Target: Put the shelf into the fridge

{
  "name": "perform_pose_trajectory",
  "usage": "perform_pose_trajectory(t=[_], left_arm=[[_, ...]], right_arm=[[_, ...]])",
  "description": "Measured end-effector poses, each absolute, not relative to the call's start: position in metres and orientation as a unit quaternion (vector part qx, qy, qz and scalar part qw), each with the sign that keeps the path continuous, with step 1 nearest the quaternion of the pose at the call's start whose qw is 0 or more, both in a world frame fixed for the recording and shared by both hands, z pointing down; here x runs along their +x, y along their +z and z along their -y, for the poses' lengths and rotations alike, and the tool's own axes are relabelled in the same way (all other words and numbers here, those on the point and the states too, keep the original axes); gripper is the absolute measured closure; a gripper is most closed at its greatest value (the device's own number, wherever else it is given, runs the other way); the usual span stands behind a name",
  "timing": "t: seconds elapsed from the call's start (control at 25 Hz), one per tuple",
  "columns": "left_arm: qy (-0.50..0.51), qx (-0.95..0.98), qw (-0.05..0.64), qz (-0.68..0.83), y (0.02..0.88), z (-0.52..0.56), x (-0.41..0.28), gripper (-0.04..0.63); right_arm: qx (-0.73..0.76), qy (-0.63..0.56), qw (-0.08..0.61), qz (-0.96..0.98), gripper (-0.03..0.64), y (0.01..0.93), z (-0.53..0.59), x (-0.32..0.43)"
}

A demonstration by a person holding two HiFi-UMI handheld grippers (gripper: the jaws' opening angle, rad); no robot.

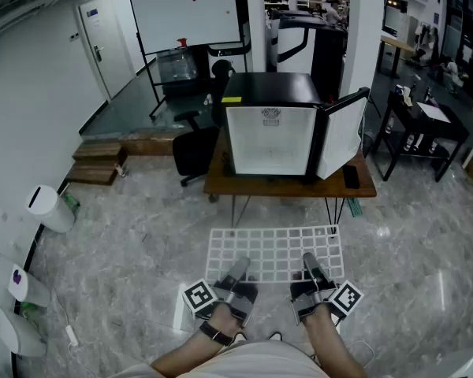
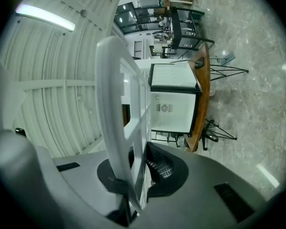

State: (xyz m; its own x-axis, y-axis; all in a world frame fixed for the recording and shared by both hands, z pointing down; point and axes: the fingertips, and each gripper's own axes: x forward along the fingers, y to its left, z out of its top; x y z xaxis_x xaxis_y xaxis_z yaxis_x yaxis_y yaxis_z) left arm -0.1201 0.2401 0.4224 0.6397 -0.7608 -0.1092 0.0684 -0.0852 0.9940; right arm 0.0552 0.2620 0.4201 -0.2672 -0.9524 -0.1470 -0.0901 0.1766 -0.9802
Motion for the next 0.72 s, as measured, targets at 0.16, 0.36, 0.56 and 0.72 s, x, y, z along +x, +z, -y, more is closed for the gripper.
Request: perform_pose_trajectory(t=[0.16,0.36,0.56,0.72], left_arm=[[-0.332,0.657,0.623,0.264,0.4259,-0.2382,-0.1198,0.566],[-0.331,0.655,0.625,0.264,0.4276,-0.2432,-0.118,0.567],[-0.327,0.659,0.625,0.263,0.43,-0.2416,-0.1167,0.566],[-0.326,0.659,0.624,0.263,0.429,-0.2405,-0.1138,0.566]], right_arm=[[-0.413,-0.491,0.443,-0.626,0.571,0.4207,-0.2602,0.0543],[-0.412,-0.493,0.443,-0.626,0.571,0.4225,-0.2644,0.0558],[-0.41,-0.499,0.453,-0.615,0.571,0.4271,-0.2638,0.06],[-0.409,-0.5,0.454,-0.613,0.571,0.4272,-0.2633,0.0627]])
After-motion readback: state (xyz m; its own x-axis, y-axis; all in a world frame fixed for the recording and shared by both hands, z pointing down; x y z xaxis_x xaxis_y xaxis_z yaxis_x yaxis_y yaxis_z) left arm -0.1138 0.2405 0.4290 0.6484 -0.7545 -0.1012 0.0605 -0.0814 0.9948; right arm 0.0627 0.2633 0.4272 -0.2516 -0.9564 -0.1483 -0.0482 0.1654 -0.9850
